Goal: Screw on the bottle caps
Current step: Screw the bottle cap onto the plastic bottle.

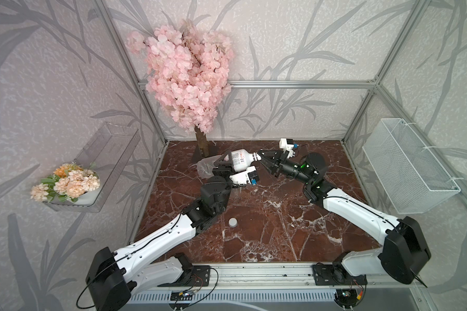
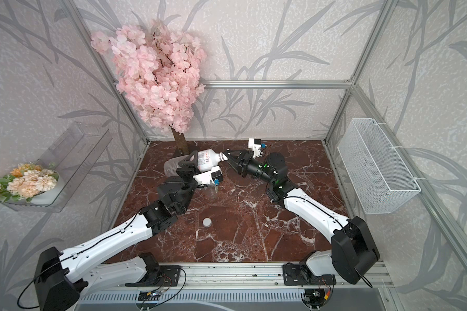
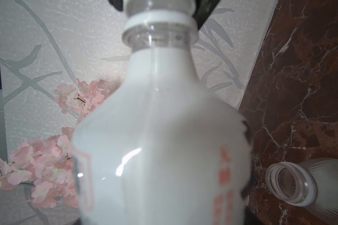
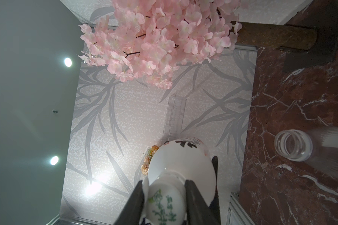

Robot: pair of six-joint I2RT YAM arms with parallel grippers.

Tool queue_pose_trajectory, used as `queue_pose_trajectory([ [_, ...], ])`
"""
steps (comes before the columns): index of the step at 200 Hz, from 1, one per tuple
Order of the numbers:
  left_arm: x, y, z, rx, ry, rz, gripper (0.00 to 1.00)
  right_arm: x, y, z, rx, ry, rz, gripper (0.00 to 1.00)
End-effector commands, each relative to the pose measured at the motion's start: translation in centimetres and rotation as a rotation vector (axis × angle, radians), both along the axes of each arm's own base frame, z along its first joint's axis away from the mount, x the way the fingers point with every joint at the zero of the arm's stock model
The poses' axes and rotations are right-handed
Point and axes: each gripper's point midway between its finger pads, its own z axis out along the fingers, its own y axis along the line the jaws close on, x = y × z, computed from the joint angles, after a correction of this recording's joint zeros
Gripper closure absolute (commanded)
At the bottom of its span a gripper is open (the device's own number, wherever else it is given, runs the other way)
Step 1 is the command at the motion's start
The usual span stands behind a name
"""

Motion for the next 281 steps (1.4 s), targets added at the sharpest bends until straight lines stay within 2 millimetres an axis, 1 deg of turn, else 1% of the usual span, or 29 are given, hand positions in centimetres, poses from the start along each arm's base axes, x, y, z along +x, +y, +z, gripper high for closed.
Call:
queue_pose_trajectory([
  [1,-6.7,-11.7,4.0,0.072,-0.191,-0.576,0.35,-7.3,5.8,-5.5,-0.12,0.2,0.364,0.77],
  [30,-5.9,-11.2,2.5,0.135,-0.186,-0.527,0.35,-8.0,5.7,-5.2,-0.115,0.218,0.387,0.77],
  [48,-5.5,-10.8,1.8,0.137,-0.169,-0.495,0.35,-8.5,5.6,-4.8,-0.117,0.212,0.41,0.77],
  [92,-5.5,-10.0,0.0,0.056,-0.092,-0.481,0.35,-9.6,5.1,-3.5,-0.111,0.146,0.458,0.73],
  [104,-5.5,-9.6,-0.6,0.03,-0.069,-0.471,0.35,-9.8,4.7,-3.2,-0.112,0.126,0.463,0.71],
  [128,-5.7,-9.0,-1.7,-0.015,-0.028,-0.459,0.35,-9.6,4.0,-2.8,-0.121,0.099,0.448,0.68],
  [146,-5.8,-8.6,-2.5,-0.034,0.002,-0.451,0.35,-9.6,3.8,-2.5,-0.124,0.085,0.449,0.66],
  [168,-5.9,-8.3,-3.4,-0.058,0.039,-0.443,0.35,-9.8,3.8,-2.1,-0.123,0.067,0.456,0.59],
  [193,-5.9,-8.1,-4.8,-0.064,0.08,-0.435,0.35,-9.6,3.5,-2.1,-0.124,0.061,0.447,0.58],
  [222,-5.8,-7.5,-5.5,-0.101,0.107,-0.416,0.36,-9.6,3.2,-1.9,-0.129,0.053,0.445,0.54],
  [247,-5.8,-7.0,-6.3,-0.089,0.125,-0.398,0.35,-9.5,2.8,-1.6,-0.129,0.035,0.437,0.5],
  [265,-5.7,-6.5,-6.7,-0.119,0.15,-0.383,0.35,-9.2,1.9,-0.9,-0.135,0.008,0.418,0.48],
  [281,-5.6,-6.0,-7.1,-0.129,0.163,-0.368,0.36,-8.6,0.5,-0.1,-0.151,-0.027,0.382,0.46],
])
